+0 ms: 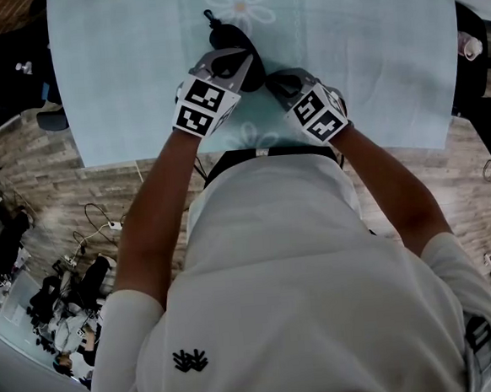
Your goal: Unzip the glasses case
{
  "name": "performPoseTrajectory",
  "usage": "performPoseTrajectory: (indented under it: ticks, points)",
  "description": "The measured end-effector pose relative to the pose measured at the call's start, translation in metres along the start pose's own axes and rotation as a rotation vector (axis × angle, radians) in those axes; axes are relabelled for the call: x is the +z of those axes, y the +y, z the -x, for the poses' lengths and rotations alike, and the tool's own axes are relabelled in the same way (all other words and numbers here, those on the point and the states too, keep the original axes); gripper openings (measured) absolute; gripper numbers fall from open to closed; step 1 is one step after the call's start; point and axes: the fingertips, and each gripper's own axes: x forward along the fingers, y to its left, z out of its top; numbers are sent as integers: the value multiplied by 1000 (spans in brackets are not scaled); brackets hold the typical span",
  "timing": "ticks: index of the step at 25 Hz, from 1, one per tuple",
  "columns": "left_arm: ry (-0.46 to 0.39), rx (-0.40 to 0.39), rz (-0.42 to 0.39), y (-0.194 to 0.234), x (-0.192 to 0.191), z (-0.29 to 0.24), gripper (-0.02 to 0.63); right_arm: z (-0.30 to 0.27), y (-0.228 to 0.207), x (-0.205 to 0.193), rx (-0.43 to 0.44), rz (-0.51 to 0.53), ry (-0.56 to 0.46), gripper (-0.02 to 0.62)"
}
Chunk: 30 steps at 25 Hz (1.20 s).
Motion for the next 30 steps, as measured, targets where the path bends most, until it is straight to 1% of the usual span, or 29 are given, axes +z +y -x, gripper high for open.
performPoseTrajectory:
  ticks: [4, 5, 7, 9, 17, 23, 30]
  points:
    - [3, -3, 2, -1, -1, 3, 57, 5, -1, 10, -3, -52, -5, 11]
    - [3, -2, 2, 0, -2, 4, 57, 5, -1, 11, -7, -76, -10, -6]
    - [-3, -2, 8, 0, -2, 5, 57, 6, -1, 11, -14, -124, -19, -6]
    - [-7, -1, 8, 1, -2, 4, 57, 6, -2, 11, -26, -140, -24, -5]
    - [-13, -4, 13, 1, -3, 3, 57, 7, -5, 11, -41, -131, -33, -4]
    - [-14, -24, 32, -1, 0, 3, 55, 8, -13, 11, -51, -91, -29, -3]
    - [-3, -28, 25, -1, -1, 3, 55, 7, -20, 15, -41, -54, -26, -3]
